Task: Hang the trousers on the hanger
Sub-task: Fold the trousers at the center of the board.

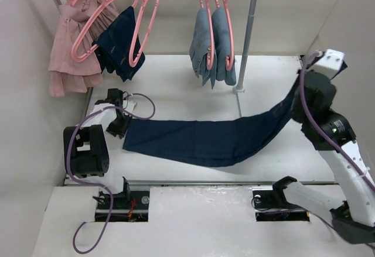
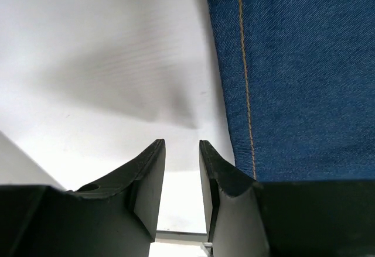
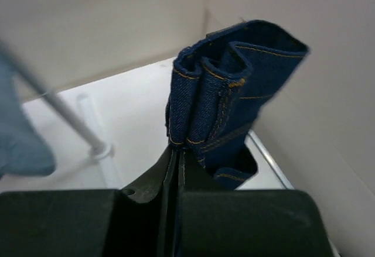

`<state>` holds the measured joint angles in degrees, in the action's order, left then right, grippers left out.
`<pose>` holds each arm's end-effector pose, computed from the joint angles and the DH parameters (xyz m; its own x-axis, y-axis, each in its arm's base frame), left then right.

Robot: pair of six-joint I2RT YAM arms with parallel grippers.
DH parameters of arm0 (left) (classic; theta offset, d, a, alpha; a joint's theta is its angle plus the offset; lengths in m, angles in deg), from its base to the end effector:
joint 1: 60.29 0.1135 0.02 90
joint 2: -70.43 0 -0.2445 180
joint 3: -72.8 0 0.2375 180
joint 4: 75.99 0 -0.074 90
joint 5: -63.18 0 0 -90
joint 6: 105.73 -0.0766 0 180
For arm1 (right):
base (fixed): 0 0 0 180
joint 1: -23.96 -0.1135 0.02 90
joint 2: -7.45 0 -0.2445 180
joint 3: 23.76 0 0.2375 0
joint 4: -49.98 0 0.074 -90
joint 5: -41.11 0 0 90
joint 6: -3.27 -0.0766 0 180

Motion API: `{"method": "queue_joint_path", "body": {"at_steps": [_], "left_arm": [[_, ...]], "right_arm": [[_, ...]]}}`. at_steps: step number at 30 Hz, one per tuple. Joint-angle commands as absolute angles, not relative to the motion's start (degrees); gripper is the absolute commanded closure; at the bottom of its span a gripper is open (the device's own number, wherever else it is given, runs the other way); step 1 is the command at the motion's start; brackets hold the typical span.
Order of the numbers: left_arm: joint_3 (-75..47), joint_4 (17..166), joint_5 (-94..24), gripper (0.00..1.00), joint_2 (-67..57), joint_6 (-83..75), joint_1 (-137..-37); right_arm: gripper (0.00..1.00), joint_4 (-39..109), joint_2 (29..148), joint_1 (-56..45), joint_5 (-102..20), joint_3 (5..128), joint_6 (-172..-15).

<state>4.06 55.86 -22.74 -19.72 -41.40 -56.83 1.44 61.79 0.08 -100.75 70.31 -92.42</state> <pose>0.2934 0.0232 0.1304 -0.8798 0.3797 -0.2859 0.3286 0.9205 0.2114 0.1890 0.0178 0.4454 -0.0937 0.0255 -0.9953 0.4723 0.8812 -0.0219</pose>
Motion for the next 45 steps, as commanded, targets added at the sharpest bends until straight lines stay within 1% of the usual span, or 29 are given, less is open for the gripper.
{"method": "queue_joint_path", "body": {"at_steps": [1,3,4,6,8,11,13,15,17,20,21,22,24,26,29,33,37,39,42,43,45], "left_arm": [[2.26,53.87,-24.18,0.73,-20.28,-39.37,-58.62],[2.26,54.4,-24.18,0.73,-20.8,-39.37,-60.02],[2.96,55.18,-23.66,0.73,-20.8,-38.76,-60.03],[3.5,56.07,-23.05,0.73,-21.41,-38.75,-60.55],[3.5,56.59,-21.9,0.73,-22.21,-38.23,-60.55],[4.02,57.21,-21.9,0.73,-23.79,-38.23,-60.55],[4.02,57.73,-21.29,0.73,-25.02,-37.7,-60.55],[3.5,57.74,-21.28,0.73,-25.02,-37.7,-60.55],[3.5,57.74,-19.97,0.73,-25.55,-37.7,-60.55],[4.02,58.79,-19.35,0.73,-25.55,-37.7,-60.55],[4.02,58.79,-19.35,0.73,-26.07,-37.7,-60.55],[4.02,58.79,-19.35,0.73,-26.08,-37.7,-60.55],[4.55,58.79,-18.73,0.73,-26.69,-37.7,-60.55],[4.55,59.31,-18.21,0.73,-26.69,-37.7,-60.55],[5.08,59.32,-18.21,0.73,-27.22,-37.7,-60.55],[6.13,60.46,-18.21,0.73,-27.75,-37.7,-60.55],[7.36,60.99,-18.21,0.73,-28.27,-37.7,-60.55],[7.36,60.99,-18.21,0.73,-28.28,-37.7,-59.42],[7.36,59.15,-22.75,0.75,-28.8,-37.7,-55.47],[6.84,58.1,-23.73,0.75,-28.8,-38.22,-54.41],[6.84,57.31,-24.45,0.75,-28.19,-38.83,-52.21]], "right_arm": [[1.0,2.04,61.94,-16.99,-108.53,70.78,-92.69],[1.0,0.91,63.25,-25.4,-115.48,69.28,-98.22],[1.0,-0.14,63.78,-32.4,-120.21,68.75,-100.85],[1.0,-1.21,65.53,-39.03,-123.58,67.26,-105.95],[1.0,1.15,67.46,-46.75,-124.91,66.72,-105.98],[1.0,5.81,74.22,-51.87,-125.96,67.77,-105.98],[1.0,8.63,79.57,-53.2,-125.97,69.88,-106.51],[1.0,10.12,82.23,-54.96,-127.2,71.72,-107.12],[1.0,12.75,83.74,-56.19,-127.2,72.25,-108.61],[1.0,19.16,84.26,-56.2,-122.29,70.68,-108.61],[1.0,21.53,86.26,-56.2,-121.76,70.68,-108.61],[1.0,21.55,86.28,-56.2,-121.75,71.37,-108.61],[1.0,21.55,91.36,-55.24,-122.27,74.53,-108.61],[1.0,18.76,96.88,-54.09,-126.83,80.76,-109.22],[1.0,17.6,100.51,-51.56,-130.28,87.52,-109.23],[1.0,17.77,104.29,-49.0,-127.29,90.97,-109.23],[1.0,15.14,112.27,-49.69,-127.12,94.76,-109.23],[1.0,15.14,114.22,-50.57,-125.37,95.29,-109.23],[1.0,15.92,118.35,-50.57,-120.98,96.16,-111.52],[1.0,16.45,119.84,-50.57,-120.96,98.51,-111.52],[1.0,14.97,126.69,-50.57,-120.96,103.43,-111.52]]}}
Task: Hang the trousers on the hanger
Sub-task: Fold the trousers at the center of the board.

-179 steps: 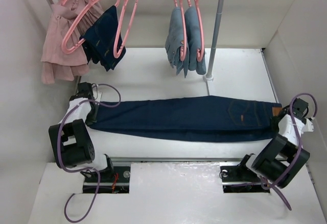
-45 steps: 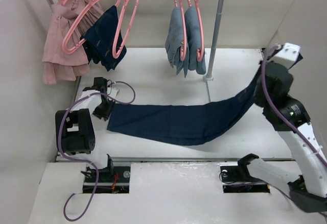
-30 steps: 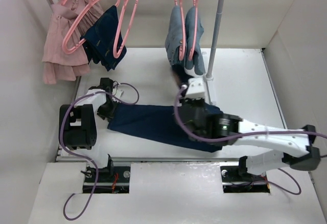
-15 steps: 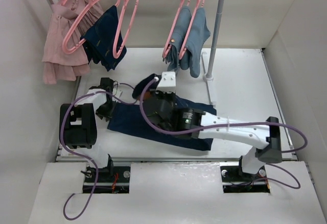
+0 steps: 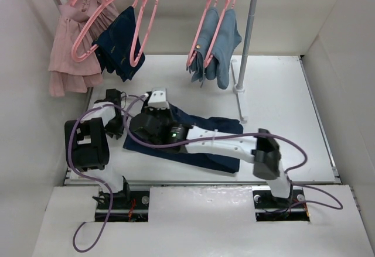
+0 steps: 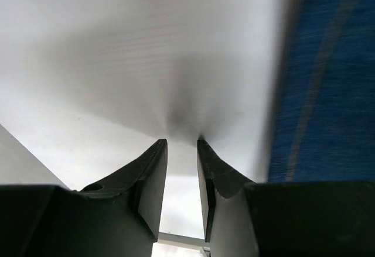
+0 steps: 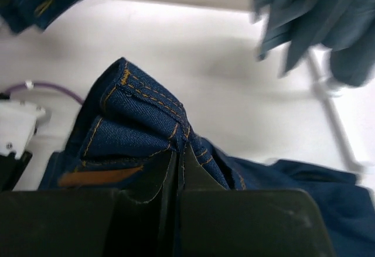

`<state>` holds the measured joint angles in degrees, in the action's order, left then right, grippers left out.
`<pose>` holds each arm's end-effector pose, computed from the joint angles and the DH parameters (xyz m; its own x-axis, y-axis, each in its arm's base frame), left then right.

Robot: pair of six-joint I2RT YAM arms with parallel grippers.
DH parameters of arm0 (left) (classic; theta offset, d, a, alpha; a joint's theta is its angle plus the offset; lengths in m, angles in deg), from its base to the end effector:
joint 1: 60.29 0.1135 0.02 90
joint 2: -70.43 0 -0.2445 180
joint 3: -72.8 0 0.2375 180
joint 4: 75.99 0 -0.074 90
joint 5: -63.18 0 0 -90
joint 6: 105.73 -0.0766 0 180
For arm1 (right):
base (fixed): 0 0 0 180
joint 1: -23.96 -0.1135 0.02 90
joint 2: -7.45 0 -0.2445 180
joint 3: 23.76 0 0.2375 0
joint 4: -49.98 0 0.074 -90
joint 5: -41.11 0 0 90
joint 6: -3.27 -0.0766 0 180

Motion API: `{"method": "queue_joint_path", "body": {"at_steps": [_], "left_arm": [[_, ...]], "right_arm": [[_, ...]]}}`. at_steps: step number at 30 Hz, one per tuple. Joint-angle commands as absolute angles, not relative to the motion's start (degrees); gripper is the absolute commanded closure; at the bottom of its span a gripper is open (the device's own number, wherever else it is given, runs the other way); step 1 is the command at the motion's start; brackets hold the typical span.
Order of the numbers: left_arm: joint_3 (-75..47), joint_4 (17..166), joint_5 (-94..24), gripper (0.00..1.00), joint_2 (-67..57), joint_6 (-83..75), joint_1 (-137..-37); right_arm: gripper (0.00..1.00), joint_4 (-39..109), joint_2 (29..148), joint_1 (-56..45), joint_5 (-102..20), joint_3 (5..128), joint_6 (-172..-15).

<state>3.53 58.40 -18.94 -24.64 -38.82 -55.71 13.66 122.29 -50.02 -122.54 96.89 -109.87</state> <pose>0.3014 0.0347 0.1116 -0.9172 0.3162 -0.2423 0.2577 0.9348 0.2446 0.1924 0.4039 0.3109 -0.1455 -0.1059 -0.9837 0.0160 0.9939 -0.1094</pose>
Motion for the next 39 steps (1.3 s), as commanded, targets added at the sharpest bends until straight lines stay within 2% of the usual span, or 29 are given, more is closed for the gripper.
{"method": "queue_joint_path", "body": {"at_steps": [1,2,5,11,19,26,31,34,35,37,39], "left_arm": [[6.84,56.6,-24.97,0.75,-27.49,-39.45,-51.6],[6.84,56.59,-24.97,0.75,-26.96,-39.46,-51.07],[5.79,54.58,-24.97,0.74,-25.47,-40.94,-48.26],[-0.54,49.66,-31.63,0.73,-25.46,-43.06,-40.08],[-0.82,46.49,-33.94,0.72,-23.8,-44.73,-38.84],[0.77,47.1,-32.88,0.71,-23.27,-45.34,-38.84],[0.77,47.1,-32.88,0.71,-23.27,-45.34,-38.84],[0.77,47.1,-32.88,0.71,-22.74,-45.34,-38.84],[0.16,47.1,-32.88,0.71,-22.74,-45.34,-38.84],[0.16,47.1,-32.88,0.71,-22.74,-45.34,-38.23],[0.16,47.1,-32.88,0.71,-23.26,-45.87,-37.61]], "right_arm": [[1.0,13.83,129.24,-50.57,-120.44,106.33,-111.52],[1.0,11.12,133.96,-50.57,-119.39,111.93,-111.52],[1.0,9.25,138.13,-51.1,-115.61,116.37,-112.04],[1.0,9.25,138.67,-52.16,-113.14,112.96,-113.45],[1.0,5.47,137.52,-47.07,-121.3,119.27,-116.52],[1.0,6.69,135.42,-47.06,-123.77,119.28,-116.52],[1.0,9.5,138.49,-47.85,-114.13,119.11,-115.91],[1.0,12.14,141.03,-50.31,-97.98,117.44,-113.73],[1.0,12.93,141.56,-50.31,-88.54,117.43,-112.58],[0.94,12.95,142.62,-50.93,-79.61,117.43,-110.47],[0.61,11.8,143.33,-50.93,-71.52,117.96,-108.71]]}}
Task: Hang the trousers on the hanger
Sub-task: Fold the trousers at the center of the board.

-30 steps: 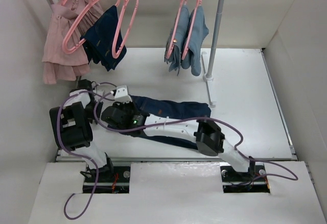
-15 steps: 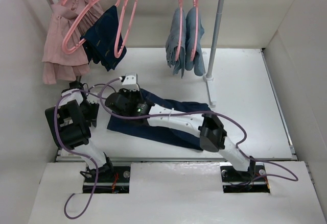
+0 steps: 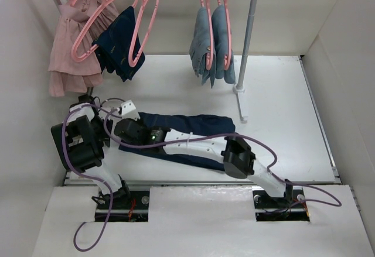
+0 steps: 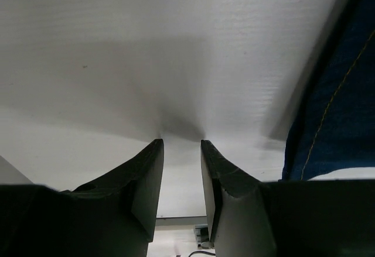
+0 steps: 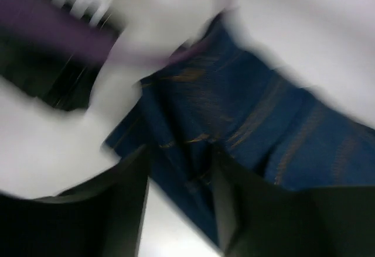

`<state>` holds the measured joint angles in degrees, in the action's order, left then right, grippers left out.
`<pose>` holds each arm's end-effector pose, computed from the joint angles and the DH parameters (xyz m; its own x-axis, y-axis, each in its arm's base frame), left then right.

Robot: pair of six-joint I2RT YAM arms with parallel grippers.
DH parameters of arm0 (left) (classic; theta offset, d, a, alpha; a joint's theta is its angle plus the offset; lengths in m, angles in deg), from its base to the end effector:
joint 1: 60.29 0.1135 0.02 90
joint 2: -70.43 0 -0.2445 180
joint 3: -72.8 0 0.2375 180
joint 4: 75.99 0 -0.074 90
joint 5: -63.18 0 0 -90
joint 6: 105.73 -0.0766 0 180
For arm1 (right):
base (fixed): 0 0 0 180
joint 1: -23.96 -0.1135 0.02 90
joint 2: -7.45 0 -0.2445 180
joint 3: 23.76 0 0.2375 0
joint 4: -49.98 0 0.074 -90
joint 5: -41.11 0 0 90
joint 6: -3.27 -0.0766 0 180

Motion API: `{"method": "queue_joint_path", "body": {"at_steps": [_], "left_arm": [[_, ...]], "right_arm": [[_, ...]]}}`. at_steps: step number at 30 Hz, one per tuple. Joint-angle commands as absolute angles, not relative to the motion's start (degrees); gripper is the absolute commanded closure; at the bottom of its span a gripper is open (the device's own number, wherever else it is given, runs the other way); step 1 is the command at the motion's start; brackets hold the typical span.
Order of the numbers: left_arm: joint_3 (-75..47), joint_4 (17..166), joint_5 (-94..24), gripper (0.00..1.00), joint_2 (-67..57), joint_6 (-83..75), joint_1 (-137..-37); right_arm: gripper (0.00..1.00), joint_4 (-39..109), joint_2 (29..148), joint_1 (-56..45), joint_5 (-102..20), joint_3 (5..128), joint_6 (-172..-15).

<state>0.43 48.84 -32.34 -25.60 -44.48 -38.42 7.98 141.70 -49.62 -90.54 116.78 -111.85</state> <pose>0.2740 0.1021 0.1139 -0.9682 0.1272 -0.2152 0.1280 0.9917 0.0104 0.1996 0.4971 0.2381 -0.3889 -0.1975 -0.8999 -0.4408 0.8976 -0.0065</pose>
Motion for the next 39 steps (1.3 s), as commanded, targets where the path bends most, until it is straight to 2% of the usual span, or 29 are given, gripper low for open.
{"method": "queue_joint_path", "body": {"at_steps": [1,2,3,5,6,9,14,19,22,23,26,30,35,36,37,39], "left_arm": [[-0.37,47.1,-32.88,0.71,-23.27,-45.87,-37.61],[-0.37,47.1,-32.36,0.71,-23.27,-45.87,-37.09],[-0.37,47.1,-32.36,0.71,-23.27,-45.87,-37.09],[-0.37,47.1,-32.36,0.71,-23.27,-46.39,-37.09],[-0.98,47.1,-32.96,0.71,-23.27,-46.4,-37.09],[-2.65,45.0,-35.6,0.71,-23.27,-46.93,-37.09],[-5.91,39.73,-48.33,0.68,-18.88,-51.58,-37.09],[-6.7,36.57,-56.6,0.63,-14.83,-57.11,-39.02],[-6.17,31.73,-62.66,0.48,-14.83,-64.22,-39.02],[-5.65,30.85,-63.81,0.36,-14.83,-65.63,-39.54],[-4.51,31.97,-65.23,0.28,-14.22,-65.04,-40.77],[-2.4,40.49,-59.09,0.28,-14.74,-55.21,-45.33],[2.95,54.18,-44.35,0.3,-15.8,-45.36,-52.37],[2.97,55.53,-42.92,0.35,-16.4,-43.95,-53.16],[3.66,56.5,-41.86,0.51,-16.93,-42.29,-53.95],[4.19,57.64,-40.53,0.67,-17.9,-41.48,-54.75]], "right_arm": [[0.47,11.28,143.33,-50.93,-69.65,116.83,-108.7],[0.37,10.49,142.63,-50.93,-67.63,115.95,-106.96],[0.2,10.48,141.93,-50.93,-62.91,114.9,-106.34],[0.03,9.86,138.6,-50.93,-57.27,110.16,-104.76],[0.0,9.86,137.1,-50.93,-54.98,108.4,-103.88],[0.0,11.35,130.0,-50.93,-52.32,101.98,-103.35],[0.0,11.36,118.12,-50.93,-58.71,93.28,-105.62],[0.0,8.29,106.09,-50.93,-63.66,74.84,-118.15],[0.0,7.67,100.72,-50.32,-65.24,63.79,-126.6],[0.0,7.14,96.96,-49.7,-65.24,61.12,-132.2],[0.0,4.25,89.4,-46.02,-65.94,51.54,-142.06],[0.0,3.01,80.52,-36.54,-63.84,41.17,-148.93],[0.0,1.34,73.02,-25.02,-61.72,34.3,-150.98],[0.0,1.34,72.4,-24.13,-61.72,32.72,-150.98],[0.0,2.12,71.88,-23.16,-61.03,31.84,-150.98],[0.0,6.06,71.87,-20.19,-56.64,28.16,-149.14]]}}
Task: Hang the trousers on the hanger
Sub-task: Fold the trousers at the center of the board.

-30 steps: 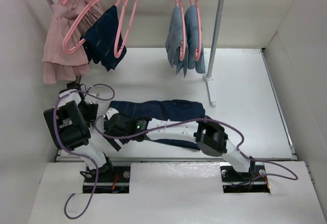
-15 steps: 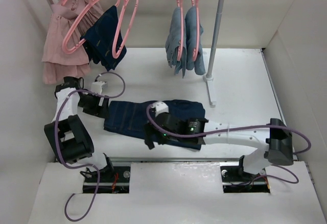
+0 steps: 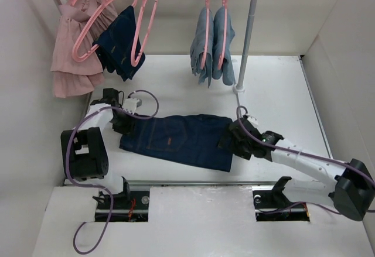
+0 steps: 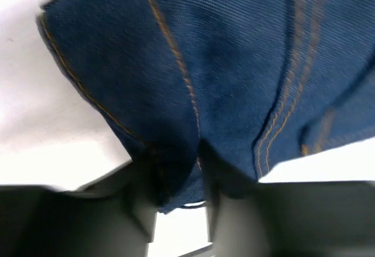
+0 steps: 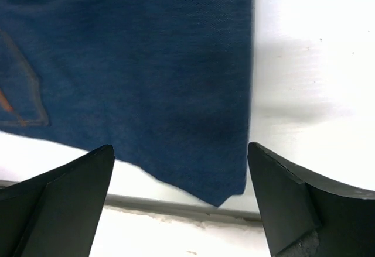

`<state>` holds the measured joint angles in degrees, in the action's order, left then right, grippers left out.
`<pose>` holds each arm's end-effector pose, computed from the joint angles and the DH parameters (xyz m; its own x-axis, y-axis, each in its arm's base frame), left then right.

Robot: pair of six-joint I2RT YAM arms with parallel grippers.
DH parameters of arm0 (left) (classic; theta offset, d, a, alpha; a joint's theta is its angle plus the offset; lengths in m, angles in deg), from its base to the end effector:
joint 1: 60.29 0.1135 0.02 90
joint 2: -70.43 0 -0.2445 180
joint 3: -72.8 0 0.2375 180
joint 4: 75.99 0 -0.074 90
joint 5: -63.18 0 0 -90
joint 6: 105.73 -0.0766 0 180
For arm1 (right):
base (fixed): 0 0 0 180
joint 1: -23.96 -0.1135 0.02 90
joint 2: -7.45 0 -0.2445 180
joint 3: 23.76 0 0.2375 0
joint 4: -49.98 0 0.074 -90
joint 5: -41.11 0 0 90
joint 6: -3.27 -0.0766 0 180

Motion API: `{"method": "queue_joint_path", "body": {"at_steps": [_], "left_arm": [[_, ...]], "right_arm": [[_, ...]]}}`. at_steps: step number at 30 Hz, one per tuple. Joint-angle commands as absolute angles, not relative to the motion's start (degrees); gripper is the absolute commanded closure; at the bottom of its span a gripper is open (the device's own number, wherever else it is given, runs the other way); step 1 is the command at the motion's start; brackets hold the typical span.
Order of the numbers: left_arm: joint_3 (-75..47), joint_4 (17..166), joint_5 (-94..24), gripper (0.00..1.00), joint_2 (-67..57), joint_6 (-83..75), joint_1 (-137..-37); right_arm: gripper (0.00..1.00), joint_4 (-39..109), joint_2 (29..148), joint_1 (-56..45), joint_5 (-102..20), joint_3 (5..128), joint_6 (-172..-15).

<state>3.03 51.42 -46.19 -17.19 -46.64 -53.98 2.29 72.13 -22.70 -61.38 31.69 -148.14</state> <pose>0.2859 0.0061 0.1472 -0.8001 0.3991 -0.4478 0.4868 0.8682 -0.0962 0.1706 0.1567 0.1717 -0.8276 0.3721 -0.4203 0.2039 0.8968 0.3925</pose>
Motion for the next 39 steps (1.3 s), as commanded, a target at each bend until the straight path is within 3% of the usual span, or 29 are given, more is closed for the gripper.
{"method": "queue_joint_path", "body": {"at_steps": [1,3,5,8,9,10,13,14,18,19,20,21,22,28,33,37,38,39], "left_arm": [[4.2,57.65,-40.53,0.75,-18.77,-40.96,-54.75],[5.6,57.65,-39.66,0.97,-18.78,-40.95,-55.28],[6.56,57.65,-37.82,1.0,-18.0,-41.47,-55.28],[9.55,57.12,-28.87,1.0,-14.58,-43.06,-55.28],[10.6,57.73,-25.45,1.0,-13.87,-44.02,-55.28],[12.79,58.61,-19.58,1.0,-13.34,-45.77,-55.8],[15.35,57.83,-18.89,1.0,-12.81,-48.06,-55.81],[15.36,56.61,-21.26,0.95,-12.28,-48.59,-55.81],[12.12,49.05,-33.57,0.57,-11.4,-48.6,-55.81],[10.98,47.99,-34.72,0.53,-10.7,-48.6,-54.42],[9.57,47.11,-36.38,0.5,-10.7,-48.6,-53.36],[6.25,45.28,-37.18,0.48,-10.7,-48.07,-52.48],[4.31,44.47,-37.89,0.46,-10.7,-48.07,-51.6],[-9.49,42.71,-46.76,0.43,-14.56,-42.81,-49.83],[-10.05,48.41,-49.14,0.43,-20.35,-38.05,-51.93],[-5.84,52.63,-44.42,0.5,-22.21,-36.82,-54.13],[-4.95,53.16,-43.09,0.54,-22.21,-36.82,-54.14],[-4.07,53.17,-42.21,0.63,-22.82,-36.82,-54.14]], "right_arm": [[0.0,10.0,74.05,-19.03,-54.8,26.92,-148.44],[0.0,13.54,76.43,-16.92,-50.67,25.07,-147.65],[0.02,15.66,80.46,-16.91,-49.94,24.53,-147.12],[0.53,13.31,83.38,-14.9,-49.33,24.53,-147.11],[0.88,12.77,83.38,-14.19,-49.33,24.53,-147.11],[1.0,12.76,83.38,-12.88,-49.33,24.53,-147.11],[1.0,12.76,78.13,-10.6,-48.63,21.64,-147.11],[1.0,11.89,76.98,-10.06,-48.02,21.02,-146.59],[0.97,8.99,73.81,-9.53,-47.4,23.29,-142.38],[0.8,7.68,73.8,-9.53,-46.79,24.26,-138.8],[0.3,6.8,73.8,-9.53,-46.78,25.49,-137.37],[0.06,6.0,73.8,-9.01,-46.78,27.85,-136.14],[0.0,5.39,73.8,-9.0,-47.39,29.01,-135.08],[0.0,11.26,81.52,0.2,-45.81,37.26,-127.17],[0.0,17.69,95.74,2.95,-39.75,43.77,-122.77],[0.06,20.84,100.87,2.95,-38.0,45.98,-122.77],[0.06,21.37,100.87,2.95,-37.99,45.98,-123.55],[0.1,21.9,101.57,2.95,-37.47,45.98,-123.56]]}}
